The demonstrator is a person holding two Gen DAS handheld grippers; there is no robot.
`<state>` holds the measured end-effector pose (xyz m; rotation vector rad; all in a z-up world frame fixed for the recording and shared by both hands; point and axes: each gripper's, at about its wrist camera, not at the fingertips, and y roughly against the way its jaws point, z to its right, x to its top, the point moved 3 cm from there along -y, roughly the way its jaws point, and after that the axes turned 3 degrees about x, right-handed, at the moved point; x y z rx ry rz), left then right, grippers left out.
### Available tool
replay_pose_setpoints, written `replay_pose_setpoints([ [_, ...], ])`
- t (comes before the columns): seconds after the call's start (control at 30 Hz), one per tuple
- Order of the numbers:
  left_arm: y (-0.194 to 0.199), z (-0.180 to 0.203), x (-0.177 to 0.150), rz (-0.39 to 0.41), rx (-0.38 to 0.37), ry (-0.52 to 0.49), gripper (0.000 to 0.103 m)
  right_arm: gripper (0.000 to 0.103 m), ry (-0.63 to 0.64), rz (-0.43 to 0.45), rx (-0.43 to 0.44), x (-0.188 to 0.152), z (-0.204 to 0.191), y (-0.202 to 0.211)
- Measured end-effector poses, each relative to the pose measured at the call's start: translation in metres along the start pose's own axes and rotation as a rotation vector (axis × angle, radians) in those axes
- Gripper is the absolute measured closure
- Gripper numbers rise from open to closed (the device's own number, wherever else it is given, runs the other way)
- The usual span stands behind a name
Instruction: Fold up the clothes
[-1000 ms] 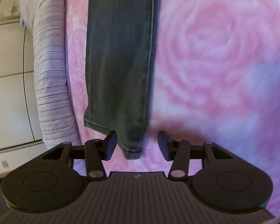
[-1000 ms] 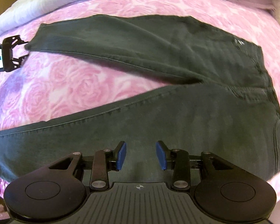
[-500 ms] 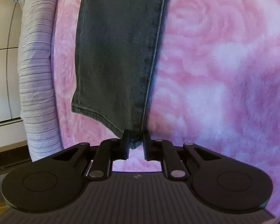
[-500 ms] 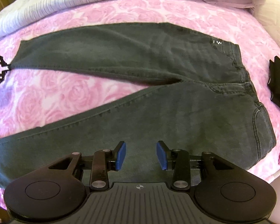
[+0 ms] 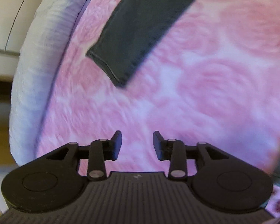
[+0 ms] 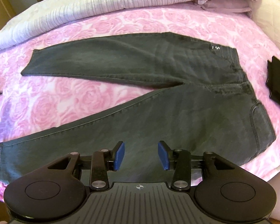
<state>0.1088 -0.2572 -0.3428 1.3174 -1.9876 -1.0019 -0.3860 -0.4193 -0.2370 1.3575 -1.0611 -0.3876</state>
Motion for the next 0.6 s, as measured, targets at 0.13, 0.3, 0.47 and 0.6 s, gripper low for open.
replay_pose_setpoints([
  [0.13,0.050,0.019,-0.025,-0.035,-0.066,0.165,0.067,0.059,-0.001,0.006,0.042,-0.006,-0.002,0.002],
  [0.3,0.117,0.043,-0.036,-0.025,-0.166,0.423,0.045,0.057,-0.010,0.023,0.053,-0.008,-0.001,0.009],
  [0.47,0.155,0.059,-0.032,0.012,-0.273,0.523,0.031,0.032,-0.083,0.036,-0.015,-0.022,0.015,0.028],
  [0.6,0.154,0.053,-0.054,0.070,-0.311,0.477,0.031,0.031,-0.200,0.061,-0.052,-0.048,0.021,0.053],
])
